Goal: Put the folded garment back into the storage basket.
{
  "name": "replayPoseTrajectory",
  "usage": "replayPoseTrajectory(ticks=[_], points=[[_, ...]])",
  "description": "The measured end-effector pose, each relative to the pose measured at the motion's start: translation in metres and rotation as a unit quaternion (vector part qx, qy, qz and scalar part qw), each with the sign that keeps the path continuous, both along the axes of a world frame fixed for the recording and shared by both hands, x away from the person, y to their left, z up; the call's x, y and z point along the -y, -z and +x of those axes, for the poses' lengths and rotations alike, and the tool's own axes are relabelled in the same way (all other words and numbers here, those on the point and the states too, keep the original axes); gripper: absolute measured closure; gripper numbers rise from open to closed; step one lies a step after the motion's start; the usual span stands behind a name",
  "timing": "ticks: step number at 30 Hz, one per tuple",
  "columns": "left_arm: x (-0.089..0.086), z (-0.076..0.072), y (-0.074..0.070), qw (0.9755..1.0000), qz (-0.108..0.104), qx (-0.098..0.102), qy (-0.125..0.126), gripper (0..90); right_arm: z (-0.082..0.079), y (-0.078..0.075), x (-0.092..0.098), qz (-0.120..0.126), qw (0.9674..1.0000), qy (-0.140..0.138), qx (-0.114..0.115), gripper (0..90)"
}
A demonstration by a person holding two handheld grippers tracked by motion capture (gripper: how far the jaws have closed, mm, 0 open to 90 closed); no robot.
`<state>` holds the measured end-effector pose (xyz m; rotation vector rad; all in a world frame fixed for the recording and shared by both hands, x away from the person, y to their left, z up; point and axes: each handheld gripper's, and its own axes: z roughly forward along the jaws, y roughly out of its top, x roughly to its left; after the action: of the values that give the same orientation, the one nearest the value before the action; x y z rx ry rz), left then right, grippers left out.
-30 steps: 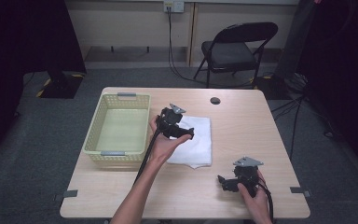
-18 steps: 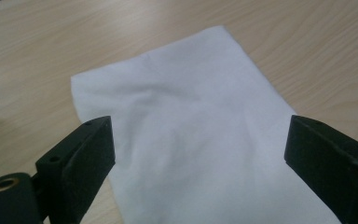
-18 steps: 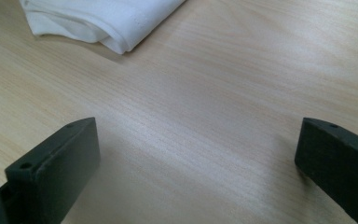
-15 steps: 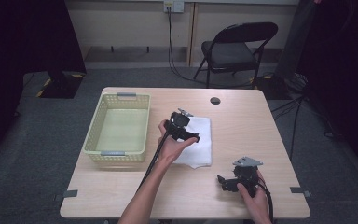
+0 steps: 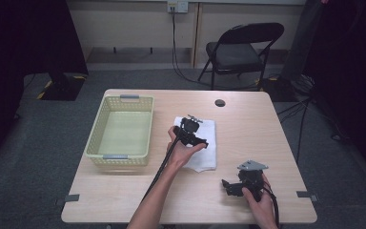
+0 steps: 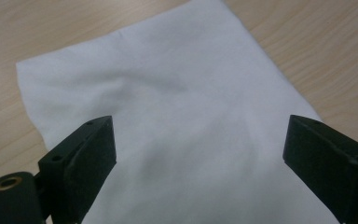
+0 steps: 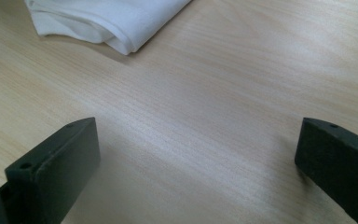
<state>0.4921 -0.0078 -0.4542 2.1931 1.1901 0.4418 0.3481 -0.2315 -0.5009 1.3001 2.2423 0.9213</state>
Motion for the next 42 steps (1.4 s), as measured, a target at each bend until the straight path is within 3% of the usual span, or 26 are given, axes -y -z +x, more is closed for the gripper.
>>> replayPoseTrajectory(ticks=[3, 9, 13, 16, 23, 34, 42], points=[[0.001, 0.003, 0.006, 0.9998, -0.007, -0.017, 0.003, 10.4, 0.0, 0.0, 0.0, 0.0, 1.0, -0.001, 0.001, 0.0], [0.006, 0.006, 0.016, 0.9998, 0.009, -0.02, 0.002, 9.6, 0.0, 0.0, 0.0, 0.0, 1.0, -0.001, 0.0, 0.0], [0.009, 0.006, 0.023, 0.9997, 0.012, -0.019, 0.001, 10.8, 0.0, 0.0, 0.0, 0.0, 1.0, -0.002, 0.0, 0.0], [0.014, 0.004, 0.029, 0.9996, 0.027, -0.004, -0.004, 9.1, 0.0, 0.0, 0.0, 0.0, 1.0, -0.002, 0.0, 0.0], [0.014, 0.002, 0.031, 0.9996, 0.02, 0.004, -0.018, 8.2, 0.0, 0.0, -0.001, 0.0, 1.0, -0.003, 0.0, 0.0], [0.013, 0.001, 0.031, 0.9997, 0.016, 0.007, -0.018, 11.1, 0.0, 0.0, -0.001, 0.0, 1.0, -0.003, 0.0, 0.0], [0.01, 0.002, 0.029, 0.9996, 0.013, 0.007, -0.023, 22.8, 0.0, 0.0, -0.001, 0.0, 1.0, -0.003, 0.0, 0.0]])
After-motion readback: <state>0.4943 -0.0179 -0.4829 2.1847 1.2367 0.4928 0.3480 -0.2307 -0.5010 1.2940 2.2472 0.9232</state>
